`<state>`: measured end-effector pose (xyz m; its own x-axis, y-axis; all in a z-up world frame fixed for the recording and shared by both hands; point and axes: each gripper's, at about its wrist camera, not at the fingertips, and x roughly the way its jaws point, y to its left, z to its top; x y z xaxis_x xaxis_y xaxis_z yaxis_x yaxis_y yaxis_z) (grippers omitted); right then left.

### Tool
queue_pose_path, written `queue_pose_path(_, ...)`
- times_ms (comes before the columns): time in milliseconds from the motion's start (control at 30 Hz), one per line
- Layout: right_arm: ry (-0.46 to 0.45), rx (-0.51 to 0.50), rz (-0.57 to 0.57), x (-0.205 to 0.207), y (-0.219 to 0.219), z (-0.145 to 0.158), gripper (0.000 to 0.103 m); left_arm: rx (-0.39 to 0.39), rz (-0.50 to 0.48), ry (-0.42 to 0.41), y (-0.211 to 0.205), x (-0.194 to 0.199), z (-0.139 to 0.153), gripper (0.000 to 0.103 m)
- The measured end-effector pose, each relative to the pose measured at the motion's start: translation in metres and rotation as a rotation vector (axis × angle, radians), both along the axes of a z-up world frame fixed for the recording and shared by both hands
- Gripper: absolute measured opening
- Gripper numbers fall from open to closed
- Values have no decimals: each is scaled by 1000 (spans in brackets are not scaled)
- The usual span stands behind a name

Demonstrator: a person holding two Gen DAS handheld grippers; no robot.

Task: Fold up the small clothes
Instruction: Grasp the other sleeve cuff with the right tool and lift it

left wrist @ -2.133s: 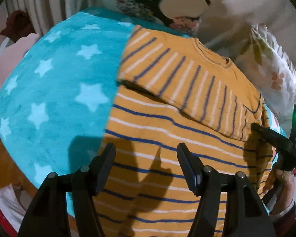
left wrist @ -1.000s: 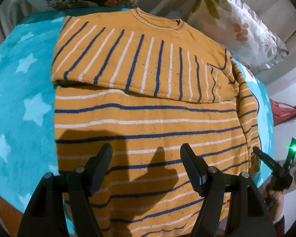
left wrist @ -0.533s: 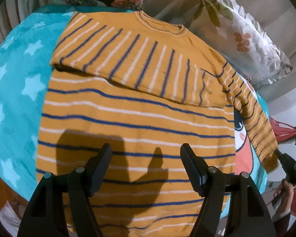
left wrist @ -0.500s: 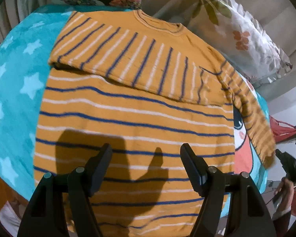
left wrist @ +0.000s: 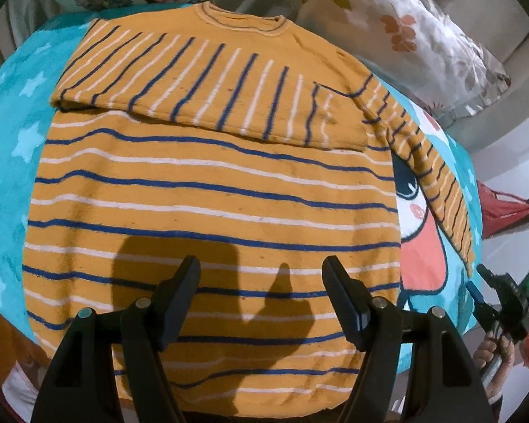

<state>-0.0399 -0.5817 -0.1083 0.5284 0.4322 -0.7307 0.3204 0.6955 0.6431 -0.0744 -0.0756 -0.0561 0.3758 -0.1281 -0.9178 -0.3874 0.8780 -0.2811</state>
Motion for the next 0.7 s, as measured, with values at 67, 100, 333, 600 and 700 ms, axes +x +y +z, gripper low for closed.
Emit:
queue_pose_path(67, 2, 50, -17, 5, 3, -11, 53, 10, -7, 2, -3, 1, 1, 70)
queue_pose_path(100, 0, 57, -27, 9, 4, -14, 53, 14, -6, 4, -4, 1, 2, 70)
queue_pose_path(333, -16, -34, -88, 44, 6, -13, 56, 23, 48, 22, 7, -9, 1, 70)
queue_pose_path(600, -58, -209, -43, 68, 23, 17, 12, 21, 129, 11, 41, -30, 5, 70)
queue_pose_path(700, -153, -269, 31, 73, 55, 53, 11, 0, 147, -1, 58, -34, 5, 70)
